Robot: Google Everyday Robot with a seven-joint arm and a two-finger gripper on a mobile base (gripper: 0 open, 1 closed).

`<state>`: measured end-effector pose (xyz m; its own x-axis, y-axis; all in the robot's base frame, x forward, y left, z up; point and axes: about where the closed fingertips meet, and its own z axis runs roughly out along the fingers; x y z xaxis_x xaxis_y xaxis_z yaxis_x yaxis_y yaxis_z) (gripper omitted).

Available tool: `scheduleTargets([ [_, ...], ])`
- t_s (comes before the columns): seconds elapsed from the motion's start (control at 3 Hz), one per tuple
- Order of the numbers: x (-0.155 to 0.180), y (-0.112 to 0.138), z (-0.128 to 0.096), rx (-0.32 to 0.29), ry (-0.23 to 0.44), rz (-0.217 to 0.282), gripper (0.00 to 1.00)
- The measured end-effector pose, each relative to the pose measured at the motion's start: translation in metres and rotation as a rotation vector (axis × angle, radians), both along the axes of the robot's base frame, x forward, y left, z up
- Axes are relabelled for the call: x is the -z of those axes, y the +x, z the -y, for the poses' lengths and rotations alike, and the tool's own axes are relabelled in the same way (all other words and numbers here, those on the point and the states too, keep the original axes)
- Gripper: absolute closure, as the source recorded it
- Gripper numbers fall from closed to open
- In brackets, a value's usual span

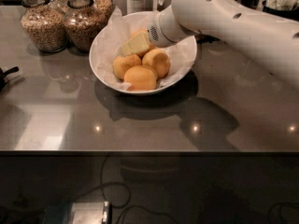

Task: Pick orange from white bowl

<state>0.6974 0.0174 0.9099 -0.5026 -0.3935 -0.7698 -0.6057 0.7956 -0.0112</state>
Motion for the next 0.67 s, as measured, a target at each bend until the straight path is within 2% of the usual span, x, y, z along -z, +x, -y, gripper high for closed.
scheduleTargets([
  [0.33,-0.014,-0.029,-0.001,-0.040,-0.044,0.020,0.00],
  [0.67,-0.020,-0.044,-0.007,-0.107,-0.084,0.038,0.00],
])
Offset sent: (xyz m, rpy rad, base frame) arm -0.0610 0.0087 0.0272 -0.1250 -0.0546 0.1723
